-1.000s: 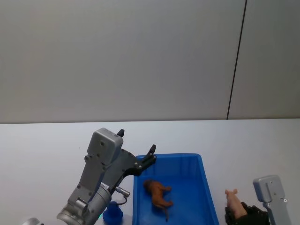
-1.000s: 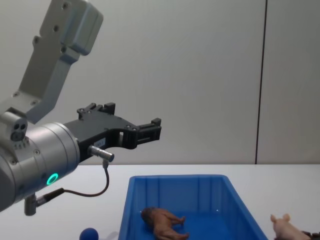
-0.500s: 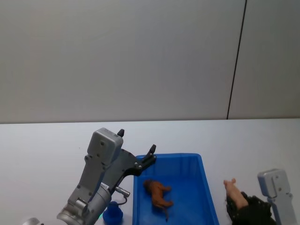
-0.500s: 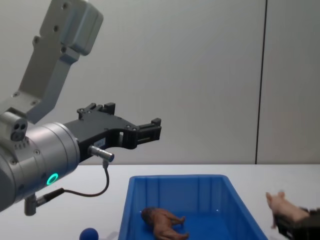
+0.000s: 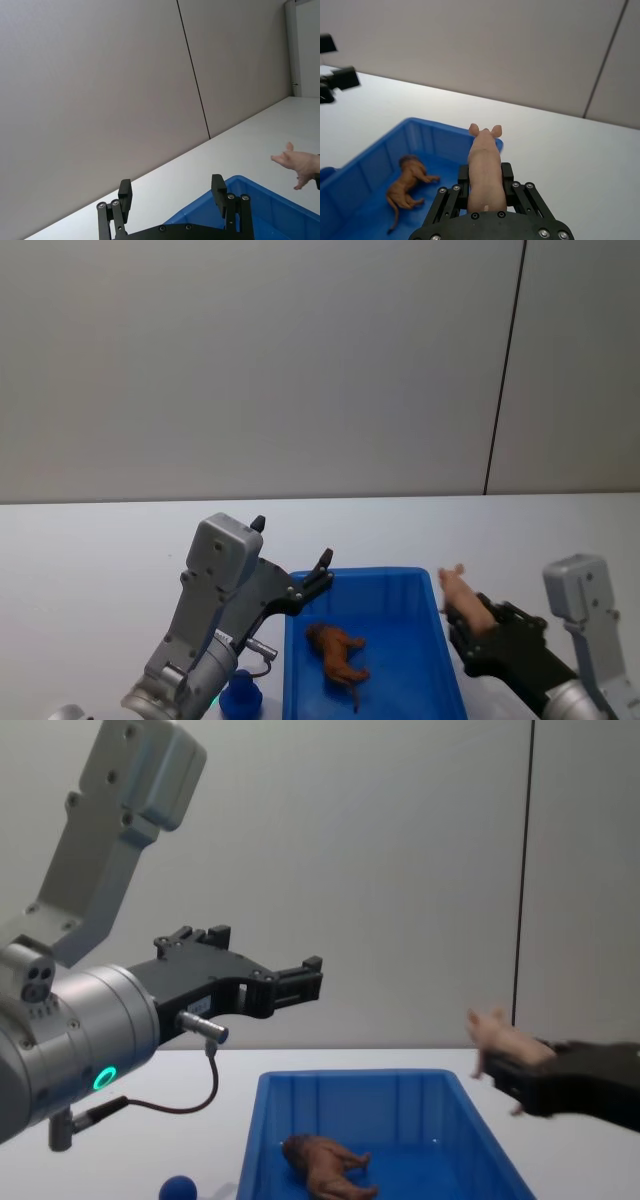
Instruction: Pick up the two dolls from the table and place them into the box.
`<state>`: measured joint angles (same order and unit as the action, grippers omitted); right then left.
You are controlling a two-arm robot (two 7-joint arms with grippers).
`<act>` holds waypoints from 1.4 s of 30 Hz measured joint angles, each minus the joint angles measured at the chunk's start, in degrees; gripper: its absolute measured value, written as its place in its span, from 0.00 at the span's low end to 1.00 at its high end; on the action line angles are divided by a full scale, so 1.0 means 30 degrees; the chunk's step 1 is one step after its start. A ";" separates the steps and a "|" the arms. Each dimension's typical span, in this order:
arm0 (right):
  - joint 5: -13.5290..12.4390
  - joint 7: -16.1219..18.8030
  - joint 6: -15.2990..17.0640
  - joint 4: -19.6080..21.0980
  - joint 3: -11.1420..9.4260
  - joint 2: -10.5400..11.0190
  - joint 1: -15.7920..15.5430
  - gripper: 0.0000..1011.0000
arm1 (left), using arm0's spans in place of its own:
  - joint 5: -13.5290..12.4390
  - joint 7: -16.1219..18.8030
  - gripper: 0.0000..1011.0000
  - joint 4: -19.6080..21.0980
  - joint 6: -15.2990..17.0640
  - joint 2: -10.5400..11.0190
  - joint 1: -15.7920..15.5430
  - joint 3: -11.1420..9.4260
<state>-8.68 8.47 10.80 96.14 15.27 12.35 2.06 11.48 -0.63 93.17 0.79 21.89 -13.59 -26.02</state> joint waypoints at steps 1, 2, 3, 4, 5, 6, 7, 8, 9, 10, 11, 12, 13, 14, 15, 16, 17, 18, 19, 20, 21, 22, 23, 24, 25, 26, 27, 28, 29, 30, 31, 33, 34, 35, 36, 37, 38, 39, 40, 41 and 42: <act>-0.0038 0.0357 -0.0092 -0.0111 0.0034 -0.0103 0.0208 0.37 | 0.0000 0.0001 0.99 0.0000 0.0000 0.0000 0.0000 0.0001; -0.0052 0.0513 -0.0124 -0.0167 0.0055 -0.0153 0.0302 0.37 | -0.0001 0.0001 0.99 0.0000 0.0000 0.0000 0.0000 0.0001; -0.0076 0.0724 -0.0165 -0.0229 0.0077 -0.0220 0.0430 0.37 | -0.0001 0.0001 0.99 0.0000 0.0000 0.0001 0.0000 0.0000; -0.0091 0.0880 -0.0188 -0.0301 0.0100 -0.0256 0.0498 0.37 | -0.0001 0.0001 0.99 0.0000 0.0000 0.0001 0.0000 0.0000; -0.0105 0.1040 -0.0205 -0.0374 0.0122 -0.0305 0.0590 0.37 | -0.0001 0.0001 0.99 0.0000 0.0000 0.0000 0.0000 -0.0001; -0.0130 0.1335 -0.0220 -0.0553 0.0177 -0.0436 0.0810 0.37 | -0.0001 0.0001 0.99 0.0000 0.0000 0.0000 0.0000 -0.0001; -0.0146 0.1509 -0.0223 -0.0638 0.0201 -0.0494 0.0908 0.37 | -0.0001 0.0001 0.99 0.0001 0.0000 0.0000 0.0000 0.0001; -0.0162 0.1799 -0.0223 -0.0849 0.0258 -0.0626 0.1127 0.37 | 0.0000 0.0001 0.99 0.0001 0.0000 0.0000 0.0000 0.0001; -0.0165 0.1875 -0.0224 -0.0950 0.0281 -0.0680 0.1217 0.37 | -0.0001 0.0000 0.99 0.0001 0.0001 0.0000 0.0000 0.0001; -0.0170 0.2020 -0.0223 -0.1052 0.0303 -0.0740 0.1309 0.37 | -0.0001 0.0001 0.99 0.0001 0.0001 0.0001 0.0000 0.0000; -0.0173 0.2126 -0.0223 -0.1156 0.0320 -0.0794 0.1394 0.37 | 0.0000 0.0001 0.99 0.0000 0.0000 0.0000 0.0001 0.0000; -0.0176 0.2316 -0.0215 -0.1355 0.0365 -0.0895 0.1560 0.37 | -0.0001 0.0001 0.99 0.0001 0.0000 0.0000 0.0000 0.0001; -0.0177 0.2400 -0.0207 -0.1479 0.0391 -0.0961 0.1671 0.38 | -0.0001 0.0000 0.99 0.0000 0.0001 0.0001 0.0001 0.0000; -0.0177 0.2587 -0.0175 -0.1669 0.0431 -0.1056 0.1825 0.39 | -0.0001 0.0001 0.99 0.0001 0.0000 -0.0001 0.0000 0.0001; -0.0177 0.2632 -0.0163 -0.1758 0.0451 -0.1101 0.1893 0.45 | -0.0001 0.0001 0.99 0.0000 0.0001 0.0001 0.0000 0.0001; -0.0177 0.2710 -0.0137 -0.1855 0.0468 -0.1146 0.1964 0.46 | -0.0001 0.0001 0.99 0.0000 0.0000 0.0000 0.0000 0.0000; -0.0174 0.2798 -0.0098 -0.2019 0.0505 -0.1221 0.2086 0.51 | -0.0001 0.0001 0.99 0.0000 0.0000 0.0000 0.0000 0.0000; -0.0172 0.2836 -0.0079 -0.2113 0.0522 -0.1269 0.2162 0.55 | -0.0001 0.0001 0.99 0.0000 0.0000 0.0000 0.0000 0.0000; -0.0169 0.2864 -0.0066 -0.2181 0.0533 -0.1299 0.2213 0.57 | -0.0001 0.0001 0.99 0.0000 0.0001 0.0000 0.0000 0.0001; -0.0167 0.2894 -0.0050 -0.2251 0.0545 -0.1332 0.2265 0.59 | 0.0000 0.0000 0.99 0.0000 0.0000 0.0001 0.0000 0.0001; -0.0164 0.2916 -0.0026 -0.2363 0.0569 -0.1386 0.2345 0.63 | -0.0001 0.0000 0.99 0.0001 0.0000 0.0000 0.0000 0.0000; -0.0164 0.2918 -0.0013 -0.2429 0.0578 -0.1415 0.2395 0.66 | -0.0001 0.0001 0.99 0.0000 0.0000 0.0001 0.0000 0.0001; -0.0164 0.2919 -0.0001 -0.2473 0.0582 -0.1433 0.2424 0.69 | -0.0001 0.0001 0.99 0.0000 0.0000 -0.0001 0.0000 0.0000; -0.0164 0.2913 0.0016 -0.2550 0.0588 -0.1463 0.2475 0.71 | -0.0001 0.0000 0.99 0.0000 0.0000 0.0000 0.0000 0.0001; -0.0164 0.2890 0.0025 -0.2580 0.0588 -0.1477 0.2494 0.76 | 0.0000 0.0001 0.99 0.0000 0.0000 0.0000 0.0000 0.0001; -0.0167 0.2860 0.0030 -0.2605 0.0588 -0.1492 0.2510 0.78 | -0.0001 0.0001 0.99 0.0000 -0.0001 0.0000 0.0000 0.0001; -0.0185 0.2748 0.0036 -0.2639 0.0588 -0.1504 0.2525 0.82 | 0.0000 0.0001 0.99 0.0001 0.0000 0.0000 0.0000 0.0001; -0.0193 0.2714 0.0036 -0.2643 0.0587 -0.1506 0.2529 0.82 | -0.0001 0.0001 0.99 0.0000 0.0001 -0.0001 0.0000 0.0001; -0.0208 0.2650 0.0036 -0.2644 0.0581 -0.1506 0.2529 0.87 | 0.0000 0.0001 0.99 0.0000 0.0000 -0.0001 0.0000 0.0001; -0.0232 0.2549 0.0036 -0.2645 0.0571 -0.1506 0.2530 0.89 | 0.0000 0.0001 0.99 0.0001 0.0000 -0.0001 0.0000 0.0000; -0.0268 0.2391 0.0034 -0.2641 0.0547 -0.1501 0.2511 0.91 | -0.0001 0.0001 0.99 0.0000 0.0001 0.0000 0.0000 0.0001; -0.0318 0.2165 0.0022 -0.2600 0.0512 -0.1486 0.2458 0.96 | -0.0001 0.0001 0.99 0.0001 0.0000 -0.0001 -0.0001 0.0001; -0.0335 0.2080 0.0012 -0.2558 0.0498 -0.1471 0.2430 0.98 | -0.0001 0.0001 0.99 0.0001 0.0001 0.0000 0.0000 0.0000; -0.0387 0.1870 -0.0012 -0.2474 0.0455 -0.1432 0.2357 0.99 | -0.0001 0.0001 0.99 0.0001 0.0000 0.0001 0.0000 0.0000; -0.0426 0.1720 -0.0034 -0.2426 0.0433 -0.1406 0.2317 0.99 | -0.0001 0.0001 0.99 0.0000 0.0001 0.0001 0.0000 0.0001; -0.0457 0.1603 -0.0053 -0.2377 0.0412 -0.1382 0.2276 0.99 | -0.0001 0.0001 0.99 0.0000 0.0001 0.0001 0.0000 0.0001; -0.0511 0.1374 -0.0083 -0.2257 0.0359 -0.1315 0.2156 0.99 | -0.0001 0.0000 0.99 0.0000 0.0000 -0.0001 0.0000 0.0000; -0.0549 0.1255 -0.0101 -0.2220 0.0334 -0.1280 0.2102 0.99 | -0.0001 0.0001 0.99 0.0001 0.0000 0.0000 0.0000 0.0000; -0.0629 0.0963 -0.0152 -0.2078 0.0284 -0.1218 0.1988 0.99 | -0.0001 0.0001 0.99 0.0000 0.0001 0.0000 0.0001 0.0001; -0.0659 0.0847 -0.0173 -0.1994 0.0249 -0.1171 0.1899 0.99 | 0.0001 0.0001 0.99 0.0000 0.0001 0.0000 -0.0001 0.0000; -0.0696 0.0721 -0.0193 -0.1932 0.0218 -0.1135 0.1837 0.99 | -0.0001 0.0001 0.99 0.0000 0.0000 0.0000 0.0000 0.0001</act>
<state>-10.77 10.63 10.22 90.35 15.92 8.94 7.57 11.48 -0.62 93.17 0.79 21.89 -13.59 -26.02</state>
